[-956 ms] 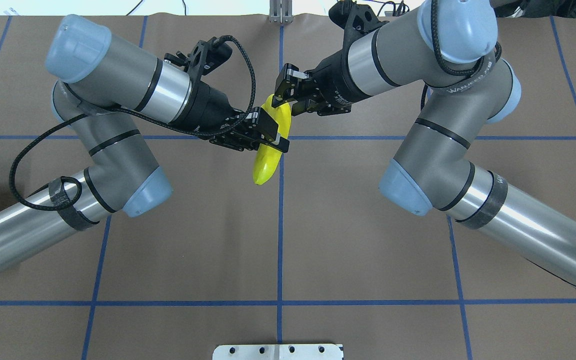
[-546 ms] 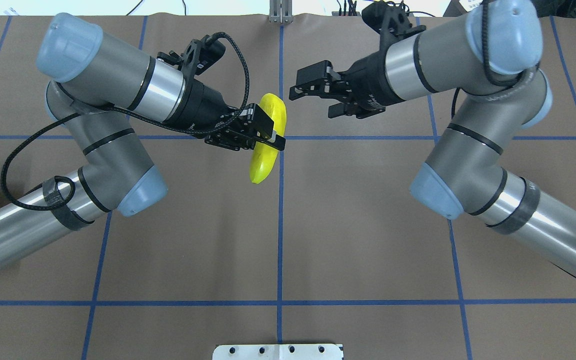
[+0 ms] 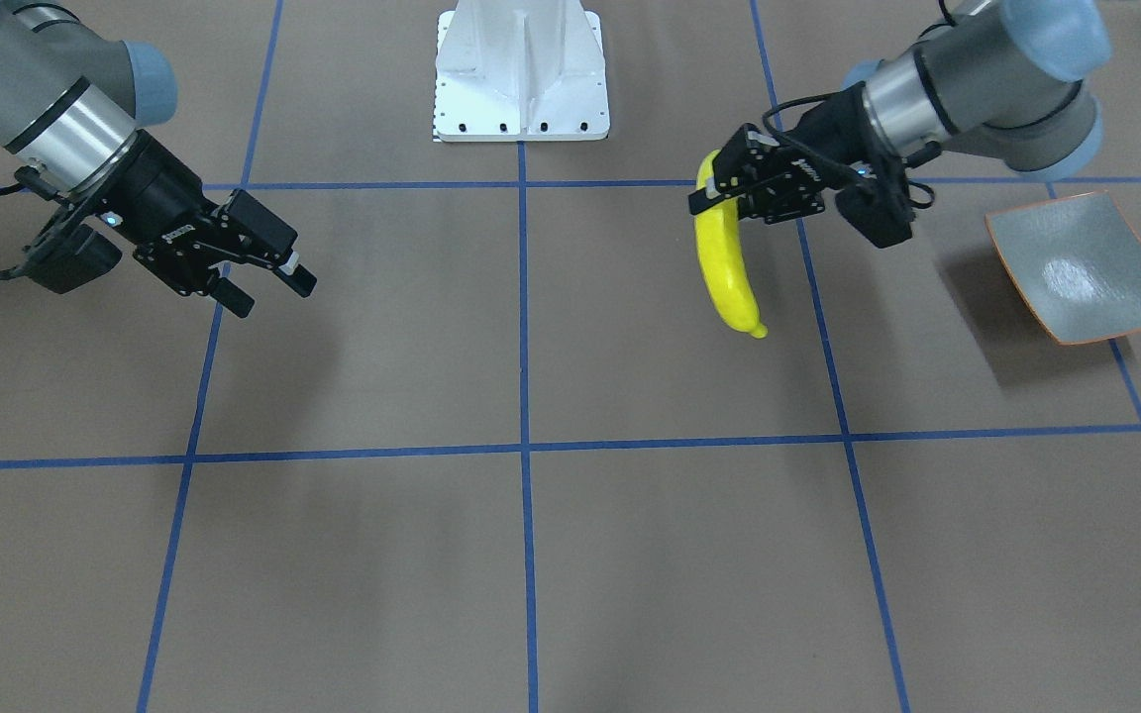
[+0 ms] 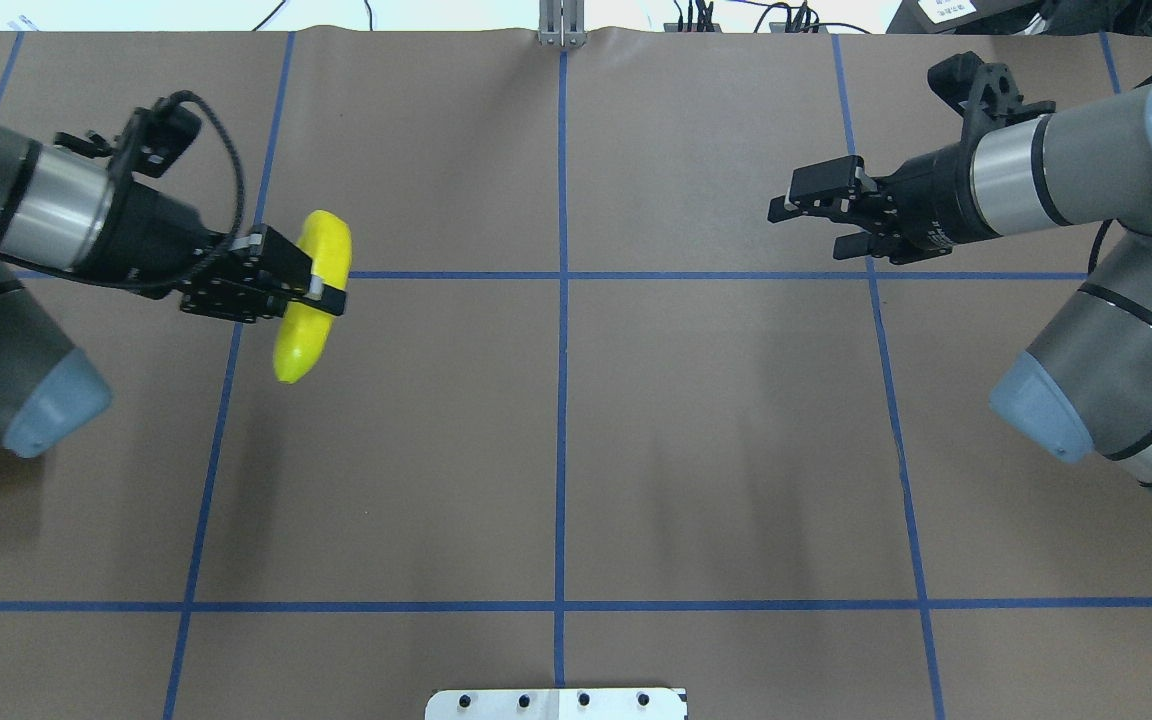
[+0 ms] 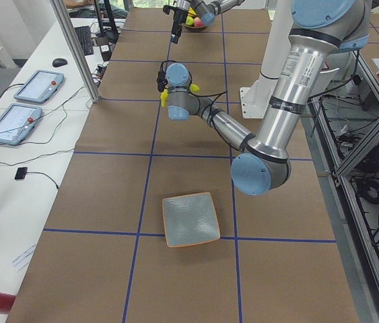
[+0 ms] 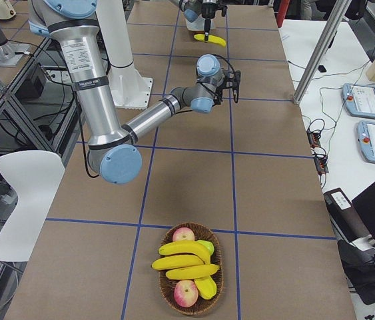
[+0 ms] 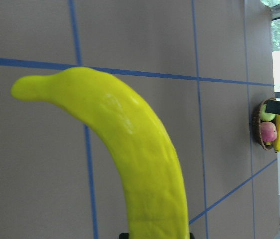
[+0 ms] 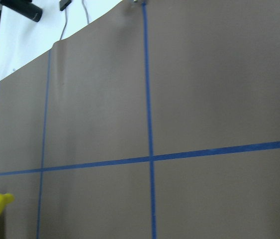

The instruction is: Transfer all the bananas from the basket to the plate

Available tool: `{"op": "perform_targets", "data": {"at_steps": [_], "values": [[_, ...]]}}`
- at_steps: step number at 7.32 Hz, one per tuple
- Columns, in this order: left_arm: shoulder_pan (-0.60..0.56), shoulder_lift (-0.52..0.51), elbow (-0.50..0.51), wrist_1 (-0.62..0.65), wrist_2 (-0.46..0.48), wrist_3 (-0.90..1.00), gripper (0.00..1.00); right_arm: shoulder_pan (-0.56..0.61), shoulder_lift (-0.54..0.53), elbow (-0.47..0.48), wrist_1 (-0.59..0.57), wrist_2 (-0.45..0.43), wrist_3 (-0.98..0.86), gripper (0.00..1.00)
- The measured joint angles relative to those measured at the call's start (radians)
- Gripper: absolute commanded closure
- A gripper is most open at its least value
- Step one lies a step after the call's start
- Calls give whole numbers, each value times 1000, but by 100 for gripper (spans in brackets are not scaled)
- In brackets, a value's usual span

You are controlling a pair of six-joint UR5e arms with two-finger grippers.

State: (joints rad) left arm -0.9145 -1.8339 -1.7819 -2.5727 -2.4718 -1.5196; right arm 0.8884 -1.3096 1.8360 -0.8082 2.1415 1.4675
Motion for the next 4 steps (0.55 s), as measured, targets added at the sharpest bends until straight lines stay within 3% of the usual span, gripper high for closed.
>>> {"op": "perform_targets", "data": {"at_steps": [2,4], "values": [[-97,246,-48,-3,-18,103,100,3,-25,-12,0,-17,-1,0],[-129,458,-72,13,26,231,100,2,-29,-34,-1,-41,-5,0]]}}
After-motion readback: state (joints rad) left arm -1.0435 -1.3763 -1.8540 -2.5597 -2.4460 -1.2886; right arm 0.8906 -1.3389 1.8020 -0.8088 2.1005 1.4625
